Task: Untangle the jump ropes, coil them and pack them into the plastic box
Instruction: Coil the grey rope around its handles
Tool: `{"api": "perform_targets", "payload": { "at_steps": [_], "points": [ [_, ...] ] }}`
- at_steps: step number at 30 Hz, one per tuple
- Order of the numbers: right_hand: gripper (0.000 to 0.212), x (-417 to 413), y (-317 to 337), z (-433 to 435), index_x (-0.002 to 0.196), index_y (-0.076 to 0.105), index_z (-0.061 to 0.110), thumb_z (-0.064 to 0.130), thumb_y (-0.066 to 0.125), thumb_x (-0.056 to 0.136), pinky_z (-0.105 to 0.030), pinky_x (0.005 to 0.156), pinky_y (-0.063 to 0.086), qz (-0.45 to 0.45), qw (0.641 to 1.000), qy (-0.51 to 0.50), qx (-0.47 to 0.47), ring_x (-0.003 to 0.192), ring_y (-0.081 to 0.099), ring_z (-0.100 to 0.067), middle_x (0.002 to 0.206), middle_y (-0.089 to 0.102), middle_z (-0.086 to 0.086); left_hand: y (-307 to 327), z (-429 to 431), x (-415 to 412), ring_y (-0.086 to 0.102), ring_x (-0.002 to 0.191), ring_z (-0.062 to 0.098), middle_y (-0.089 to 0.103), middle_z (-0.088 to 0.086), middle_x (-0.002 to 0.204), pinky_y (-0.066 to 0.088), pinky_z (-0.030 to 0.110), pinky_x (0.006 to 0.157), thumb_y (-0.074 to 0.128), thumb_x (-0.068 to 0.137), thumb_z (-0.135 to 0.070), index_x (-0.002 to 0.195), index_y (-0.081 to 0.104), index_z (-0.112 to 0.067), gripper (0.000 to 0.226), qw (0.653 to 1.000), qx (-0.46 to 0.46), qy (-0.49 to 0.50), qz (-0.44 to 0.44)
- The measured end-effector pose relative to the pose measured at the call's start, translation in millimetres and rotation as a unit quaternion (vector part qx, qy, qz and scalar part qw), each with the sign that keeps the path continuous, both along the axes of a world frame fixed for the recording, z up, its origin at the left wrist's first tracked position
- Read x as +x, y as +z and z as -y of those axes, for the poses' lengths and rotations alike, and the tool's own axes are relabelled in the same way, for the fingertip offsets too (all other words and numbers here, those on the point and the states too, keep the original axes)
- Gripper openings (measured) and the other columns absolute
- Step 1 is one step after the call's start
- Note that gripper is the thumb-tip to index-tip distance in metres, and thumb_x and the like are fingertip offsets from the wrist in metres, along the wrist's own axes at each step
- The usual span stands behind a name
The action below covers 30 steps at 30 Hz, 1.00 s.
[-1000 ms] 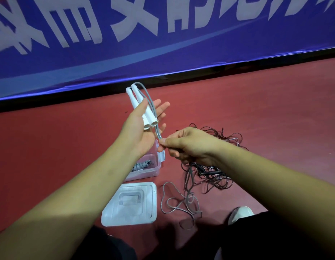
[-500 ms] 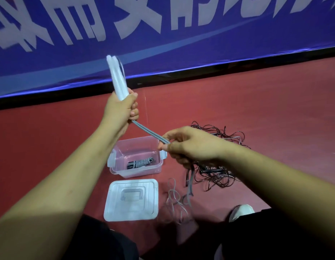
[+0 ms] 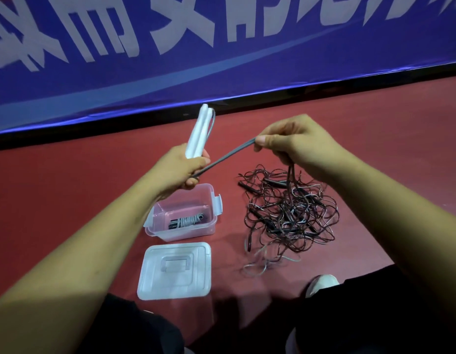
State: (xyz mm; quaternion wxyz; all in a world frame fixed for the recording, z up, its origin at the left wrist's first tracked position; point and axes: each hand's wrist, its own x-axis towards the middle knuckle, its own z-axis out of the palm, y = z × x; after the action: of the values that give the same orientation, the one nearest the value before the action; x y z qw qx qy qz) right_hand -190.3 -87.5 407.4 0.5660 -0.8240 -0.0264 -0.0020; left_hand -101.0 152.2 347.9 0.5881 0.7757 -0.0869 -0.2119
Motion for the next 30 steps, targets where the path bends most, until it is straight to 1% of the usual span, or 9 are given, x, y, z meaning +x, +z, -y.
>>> {"api": "perform_targets", "payload": {
  "at_steps": [5,9,13,16,18,21,24,27,30],
  "points": [
    [0.018,7,-4,15,0.081,0.074,0.005,0.022,0.073,0.086,-0.026,0.049,0.027,0.000,0.999,-0.042,0.007,0.048,0.034,-0.015,0.049,0.042,0.001,0,4,-8,0.029,0.044,0.012,0.040,0.009,0.063,0.024,0.017,0.039,0.054,0.094,-0.002,0.091,0.053,-0.007,0.005,0.998,-0.032,-0.027,-0.040],
    [0.019,8,-4,22,0.076,0.076,0.012,0.031,0.082,0.077,-0.025,0.048,0.026,0.018,0.998,-0.053,-0.017,0.054,0.032,-0.020,0.052,0.042,-0.003,2,3,-15,0.030,0.043,0.013,0.060,0.020,0.074,0.023,0.018,0.041,0.050,0.095,-0.001,0.096,0.052,-0.007,0.006,0.993,-0.026,-0.083,-0.074],
    [0.022,10,-6,29,0.079,0.076,0.009,0.030,0.082,0.076,-0.017,0.039,0.022,0.022,0.996,-0.057,-0.070,0.041,0.029,-0.008,0.042,0.042,0.009,0,3,-18,0.027,0.043,0.012,0.046,0.011,0.061,0.026,0.018,0.039,0.054,0.100,-0.015,0.098,0.052,-0.010,0.006,0.990,-0.014,-0.107,-0.092],
    [0.021,18,-10,32,0.080,0.076,0.008,0.028,0.083,0.076,-0.012,0.041,0.027,0.046,0.991,-0.062,-0.109,0.038,0.036,-0.001,0.042,0.050,0.011,-5,4,-22,0.026,0.045,0.011,0.038,0.007,0.060,0.026,0.018,0.040,0.061,0.087,-0.053,0.106,0.050,-0.009,0.049,0.981,-0.055,-0.153,-0.102],
    [0.022,22,-14,34,0.080,0.077,0.012,0.033,0.083,0.074,-0.018,0.050,0.036,0.060,0.986,-0.046,-0.150,0.050,0.045,-0.001,0.058,0.063,0.001,-4,3,-22,0.028,0.046,0.012,0.038,0.003,0.059,0.028,0.019,0.041,0.069,0.073,-0.061,0.104,0.051,-0.008,0.064,0.979,-0.061,-0.178,-0.073],
    [0.014,26,-17,43,0.080,0.076,0.020,0.032,0.082,0.076,-0.026,0.061,0.045,0.013,0.976,0.006,-0.218,0.060,0.056,-0.008,0.071,0.070,-0.004,-4,-4,-15,0.039,0.048,0.017,0.049,0.002,0.059,0.035,0.025,0.043,0.074,0.081,-0.044,0.091,0.053,-0.014,0.038,0.972,0.132,-0.187,0.056],
    [0.006,23,-17,44,0.087,0.077,0.025,0.027,0.078,0.082,-0.033,0.064,0.054,-0.014,0.942,0.075,-0.326,0.066,0.066,-0.016,0.069,0.070,0.009,-15,-10,-12,0.045,0.046,0.014,0.055,0.000,0.061,0.039,0.025,0.045,0.065,0.090,-0.046,0.087,0.055,-0.020,0.027,0.913,0.306,-0.256,0.088],
    [0.012,26,-16,36,0.092,0.080,0.020,0.027,0.078,0.082,-0.034,0.072,0.055,0.082,0.932,0.057,-0.349,0.076,0.069,-0.019,0.077,0.074,0.006,-19,-4,-23,0.042,0.045,0.007,0.053,-0.005,0.060,0.035,0.017,0.047,0.054,0.096,-0.048,0.079,0.053,-0.025,0.029,0.858,0.383,-0.326,0.099],
    [0.013,32,-19,33,0.092,0.080,0.023,0.031,0.078,0.081,-0.038,0.074,0.056,0.159,0.928,0.016,-0.337,0.080,0.068,-0.013,0.085,0.075,0.007,-20,6,-33,0.047,0.055,0.012,0.060,0.006,0.070,0.038,0.020,0.055,0.051,0.097,-0.052,0.086,0.053,-0.016,0.038,0.830,0.394,-0.377,0.118]
  ]
}}
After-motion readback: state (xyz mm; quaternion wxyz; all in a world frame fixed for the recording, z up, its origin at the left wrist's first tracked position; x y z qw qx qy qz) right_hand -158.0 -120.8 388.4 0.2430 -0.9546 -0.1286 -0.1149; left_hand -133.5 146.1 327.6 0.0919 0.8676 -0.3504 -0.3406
